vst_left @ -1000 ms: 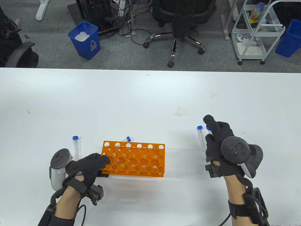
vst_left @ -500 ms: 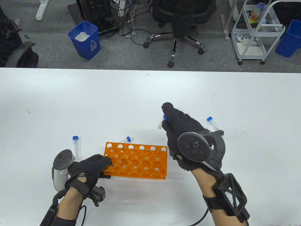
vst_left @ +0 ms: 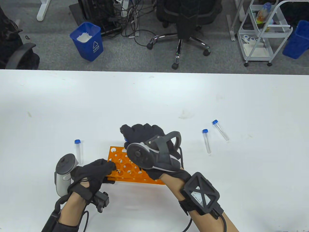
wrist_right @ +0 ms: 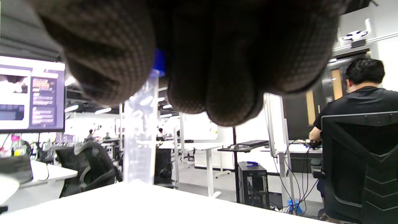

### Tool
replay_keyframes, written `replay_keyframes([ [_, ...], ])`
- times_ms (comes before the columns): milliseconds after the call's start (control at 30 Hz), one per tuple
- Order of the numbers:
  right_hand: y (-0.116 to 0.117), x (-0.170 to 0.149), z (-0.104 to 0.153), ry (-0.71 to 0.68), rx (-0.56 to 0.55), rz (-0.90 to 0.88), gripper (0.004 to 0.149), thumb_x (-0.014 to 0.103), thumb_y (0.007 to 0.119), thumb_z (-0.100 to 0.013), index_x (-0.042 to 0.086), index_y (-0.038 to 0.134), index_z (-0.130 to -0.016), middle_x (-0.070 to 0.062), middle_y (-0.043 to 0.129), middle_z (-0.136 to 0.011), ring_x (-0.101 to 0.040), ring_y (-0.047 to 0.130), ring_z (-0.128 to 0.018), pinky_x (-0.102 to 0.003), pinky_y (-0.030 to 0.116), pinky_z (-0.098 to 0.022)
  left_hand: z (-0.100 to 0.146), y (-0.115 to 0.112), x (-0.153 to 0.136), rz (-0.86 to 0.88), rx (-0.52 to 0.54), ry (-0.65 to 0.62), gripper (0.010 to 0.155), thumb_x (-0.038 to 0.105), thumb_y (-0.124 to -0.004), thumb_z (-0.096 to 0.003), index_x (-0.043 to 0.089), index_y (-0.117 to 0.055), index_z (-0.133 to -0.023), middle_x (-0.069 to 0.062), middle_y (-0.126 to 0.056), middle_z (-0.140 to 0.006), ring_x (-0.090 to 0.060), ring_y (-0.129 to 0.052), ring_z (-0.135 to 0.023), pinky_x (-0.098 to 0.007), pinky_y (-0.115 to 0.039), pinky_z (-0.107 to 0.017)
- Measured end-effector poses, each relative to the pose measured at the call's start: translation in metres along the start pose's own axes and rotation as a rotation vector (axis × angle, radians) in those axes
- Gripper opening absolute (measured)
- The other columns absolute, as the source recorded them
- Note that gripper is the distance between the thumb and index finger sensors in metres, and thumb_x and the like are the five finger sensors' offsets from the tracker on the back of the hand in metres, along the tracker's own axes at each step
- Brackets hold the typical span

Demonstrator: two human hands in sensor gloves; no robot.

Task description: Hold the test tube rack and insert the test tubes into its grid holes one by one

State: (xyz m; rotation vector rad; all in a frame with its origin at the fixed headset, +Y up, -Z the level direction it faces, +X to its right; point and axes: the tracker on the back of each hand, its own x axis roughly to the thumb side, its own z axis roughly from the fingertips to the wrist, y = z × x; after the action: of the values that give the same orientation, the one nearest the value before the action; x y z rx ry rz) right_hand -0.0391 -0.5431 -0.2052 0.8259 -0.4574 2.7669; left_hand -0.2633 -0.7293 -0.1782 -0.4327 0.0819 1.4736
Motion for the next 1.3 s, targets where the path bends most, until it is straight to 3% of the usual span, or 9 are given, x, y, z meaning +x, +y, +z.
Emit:
replay_keyframes([
  [200, 0.026, 0.009, -0.006, -0.023, 0.074, 0.057, 0.057, 0.037, 0.093, -0.032, 0.022, 0.082, -0.086, -0.010, 0.100, -0.073, -0.034, 0.105, -0.054, -0.054, 0.089, -0.042, 0.000, 0.000, 0.000, -0.007, 0.002, -0.005, 0.040, 0.047, -0.085, -0.0389, 0.017, -0.088, -0.064, -0.031, -0.064, -0.090, -0.044, -0.100, -0.062, -0.050, -0.093, -0.041],
  [600, 0.050, 0.016, -0.006, -0.063, 0.175, 0.151, 0.057, 0.038, 0.093, -0.032, 0.022, 0.083, -0.086, -0.014, 0.096, -0.080, -0.038, 0.102, -0.059, -0.056, 0.087, -0.045, -0.001, -0.002, 0.000, -0.026, -0.005, -0.014, 0.040, 0.047, -0.085, -0.0388, 0.016, -0.088, -0.064, -0.031, -0.064, -0.090, -0.045, -0.100, -0.062, -0.050, -0.093, -0.041],
  [1033, 0.053, 0.017, -0.002, -0.072, 0.190, 0.169, 0.059, 0.040, 0.092, -0.032, 0.020, 0.081, -0.087, -0.014, 0.095, -0.081, -0.038, 0.102, -0.060, -0.057, 0.086, -0.046, -0.002, -0.003, 0.000, -0.020, -0.013, -0.027, 0.039, 0.047, -0.085, -0.0393, 0.016, -0.088, -0.064, -0.032, -0.064, -0.090, -0.045, -0.100, -0.062, -0.050, -0.092, -0.042],
  [1200, 0.047, 0.014, 0.000, -0.077, 0.257, 0.144, 0.075, 0.044, 0.092, -0.032, 0.018, 0.069, -0.099, -0.017, 0.087, -0.091, -0.041, 0.098, -0.067, -0.059, 0.084, -0.050, -0.002, -0.004, -0.001, -0.020, -0.017, -0.021, 0.039, 0.047, -0.084, -0.0393, 0.016, -0.088, -0.064, -0.032, -0.064, -0.090, -0.044, -0.100, -0.062, -0.050, -0.092, -0.042],
  [1300, 0.032, 0.007, 0.000, -0.076, 0.285, 0.118, 0.076, 0.045, 0.089, -0.034, 0.018, 0.066, -0.101, -0.019, 0.080, -0.099, -0.042, 0.094, -0.073, -0.060, 0.082, -0.052, -0.002, -0.003, -0.001, -0.018, -0.014, -0.019, 0.039, 0.047, -0.084, -0.0392, 0.016, -0.088, -0.064, -0.032, -0.064, -0.090, -0.044, -0.100, -0.062, -0.050, -0.092, -0.042],
])
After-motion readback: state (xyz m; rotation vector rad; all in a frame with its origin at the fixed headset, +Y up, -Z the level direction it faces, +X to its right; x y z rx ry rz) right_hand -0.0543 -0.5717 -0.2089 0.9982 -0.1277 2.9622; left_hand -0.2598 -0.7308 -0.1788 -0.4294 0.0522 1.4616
